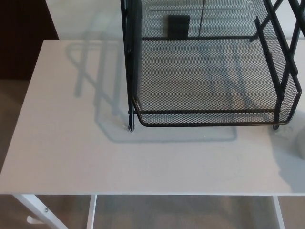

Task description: The robot walks towards a desk on which a file tray is kept in the middle and a toilet paper roll is kept on its right. The robot uses its right hand to hook on finger in the gap of the roll and grabs it, lifts it and places it on the tray.

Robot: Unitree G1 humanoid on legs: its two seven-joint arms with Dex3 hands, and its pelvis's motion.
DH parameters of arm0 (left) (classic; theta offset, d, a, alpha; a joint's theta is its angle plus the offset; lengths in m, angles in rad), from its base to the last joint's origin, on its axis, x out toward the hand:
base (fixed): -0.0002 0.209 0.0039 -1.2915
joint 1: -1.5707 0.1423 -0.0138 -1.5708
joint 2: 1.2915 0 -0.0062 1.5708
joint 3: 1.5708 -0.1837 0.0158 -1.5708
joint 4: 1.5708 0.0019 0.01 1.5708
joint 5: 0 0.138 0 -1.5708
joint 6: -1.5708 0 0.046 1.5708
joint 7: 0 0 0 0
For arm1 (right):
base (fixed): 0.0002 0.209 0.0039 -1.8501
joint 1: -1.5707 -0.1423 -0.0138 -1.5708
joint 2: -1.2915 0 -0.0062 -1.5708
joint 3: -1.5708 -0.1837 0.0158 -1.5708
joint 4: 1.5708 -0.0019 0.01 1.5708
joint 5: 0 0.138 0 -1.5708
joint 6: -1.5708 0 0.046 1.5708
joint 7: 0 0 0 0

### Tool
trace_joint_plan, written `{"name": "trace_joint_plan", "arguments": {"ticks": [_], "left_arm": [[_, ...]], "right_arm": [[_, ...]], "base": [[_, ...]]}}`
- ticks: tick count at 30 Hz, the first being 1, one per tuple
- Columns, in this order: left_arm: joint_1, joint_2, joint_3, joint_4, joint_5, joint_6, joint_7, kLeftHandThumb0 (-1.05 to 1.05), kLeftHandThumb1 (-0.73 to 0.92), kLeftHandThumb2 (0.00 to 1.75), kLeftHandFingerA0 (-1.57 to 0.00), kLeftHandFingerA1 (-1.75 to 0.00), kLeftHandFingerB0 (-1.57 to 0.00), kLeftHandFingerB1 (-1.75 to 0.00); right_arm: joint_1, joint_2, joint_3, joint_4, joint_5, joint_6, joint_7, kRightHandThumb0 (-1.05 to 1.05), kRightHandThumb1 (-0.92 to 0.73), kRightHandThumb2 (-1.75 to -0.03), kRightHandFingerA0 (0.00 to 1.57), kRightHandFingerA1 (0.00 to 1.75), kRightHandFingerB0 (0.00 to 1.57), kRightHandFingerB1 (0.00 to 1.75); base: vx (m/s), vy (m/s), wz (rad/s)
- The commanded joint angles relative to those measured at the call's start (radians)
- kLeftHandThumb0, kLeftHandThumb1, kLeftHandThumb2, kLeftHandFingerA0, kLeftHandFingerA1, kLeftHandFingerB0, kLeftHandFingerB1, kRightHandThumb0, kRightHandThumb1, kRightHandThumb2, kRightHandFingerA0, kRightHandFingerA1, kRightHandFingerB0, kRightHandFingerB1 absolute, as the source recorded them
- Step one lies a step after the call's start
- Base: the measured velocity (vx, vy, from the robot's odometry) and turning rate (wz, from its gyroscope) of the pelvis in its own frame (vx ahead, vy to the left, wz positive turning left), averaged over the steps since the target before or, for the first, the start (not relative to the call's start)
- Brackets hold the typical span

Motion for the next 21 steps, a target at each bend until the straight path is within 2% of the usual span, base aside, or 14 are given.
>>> {"name": "trace_joint_plan", "arguments": {"ticks": [1,2,3,4,5,6,10,16,17,18,19,21], "left_arm": [[0.003,0.025,-0.004,-0.005,0.007,-0.014,-0.002,-0.90,0.91,0.67,-0.45,-0.84,-0.19,-0.72],[0.007,0.027,-0.006,-0.014,0.008,-0.010,-0.008,-0.90,0.92,0.67,-0.42,-0.84,-0.18,-0.72],[0.009,0.027,-0.007,-0.016,0.007,-0.010,-0.010,-0.90,0.92,0.67,-0.42,-0.84,-0.18,-0.72],[0.013,0.027,-0.007,-0.022,0.006,-0.012,-0.012,-0.91,0.68,1.04,-0.43,-0.79,-0.19,-0.68],[0.020,0.027,-0.007,-0.032,0.006,-0.016,-0.015,-0.91,0.68,1.04,-0.43,-0.79,-0.19,-0.68],[0.009,0.029,-0.011,-0.008,0.011,-0.023,-0.013,-0.90,0.92,0.69,-0.44,-0.84,-0.19,-0.71],[0.006,0.024,-0.011,0.001,0.015,-0.030,0.007,-0.90,0.92,0.66,-0.48,-0.83,-0.20,-0.70],[0.011,0.025,0.004,-0.012,0.000,-0.019,0.001,-0.90,0.92,0.66,-0.47,-0.83,-0.18,-0.71],[-0.001,0.028,-0.006,0.020,0.015,-0.041,0.013,-0.86,0.68,1.06,-0.49,-0.77,-0.22,-0.66],[0.001,0.026,0.000,0.020,0.008,-0.042,0.009,-0.89,0.92,0.65,-0.48,-0.81,-0.21,-0.69],[0.000,0.026,0.000,0.025,0.009,-0.045,0.012,-0.87,0.68,1.06,-0.49,-0.77,-0.22,-0.66],[0.000,0.026,0.002,0.028,0.006,-0.046,0.010,-0.88,0.67,1.06,-0.49,-0.78,-0.21,-0.66]], "right_arm": [[-0.019,0.015,-0.049,-0.030,0.056,0.051,0.014,-0.44,-0.59,-0.58,0.26,0.40,0.21,0.30],[-0.022,0.021,-0.068,-0.035,0.074,0.047,0.013,-0.49,-0.51,-0.72,0.22,0.47,0.19,0.39],[-0.023,0.024,-0.074,-0.035,0.079,0.044,0.015,-0.49,-0.51,-0.72,0.22,0.47,0.19,0.39],[-0.026,0.028,-0.086,-0.037,0.090,0.046,0.017,-0.49,-0.51,-0.73,0.21,0.48,0.18,0.40],[-0.031,0.033,-0.102,-0.038,0.108,0.049,0.019,-0.49,-0.51,-0.73,0.21,0.48,0.18,0.40],[-0.032,0.042,-0.122,-0.049,0.130,0.077,0.023,-0.47,-0.50,-0.72,0.21,0.48,0.19,0.39],[-0.029,0.031,-0.177,-0.083,0.168,0.137,0.053,-0.45,-0.54,-0.71,0.18,0.45,0.16,0.38],[-0.029,0.036,-0.212,-0.046,0.187,0.085,0.065,-0.50,-0.52,-0.72,0.20,0.47,0.16,0.38],[-0.014,0.025,-0.217,-0.060,0.181,0.099,0.072,-0.49,-0.53,-0.71,0.18,0.44,0.15,0.37],[-0.009,0.022,-0.218,-0.060,0.179,0.099,0.077,-0.46,-0.54,-0.69,0.16,0.43,0.16,0.36],[-0.004,0.016,-0.217,-0.060,0.171,0.094,0.082,-0.47,-0.54,-0.69,0.15,0.43,0.15,0.35],[0.011,0.001,-0.211,-0.072,0.152,0.096,0.091,-0.48,-0.53,-0.69,0.13,0.42,0.15,0.35]], "base": [[0.00,0.000,0.00],[0.00,0.000,0.00],[0.00,0.000,0.00],[0.00,0.000,0.00],[0.00,0.000,0.00],[0.00,0.000,0.00],[0.00,0.000,0.00],[0.00,0.000,0.00],[0.00,0.000,0.00],[0.00,0.000,0.00],[0.00,0.000,0.00],[0.00,0.000,0.00]]}}
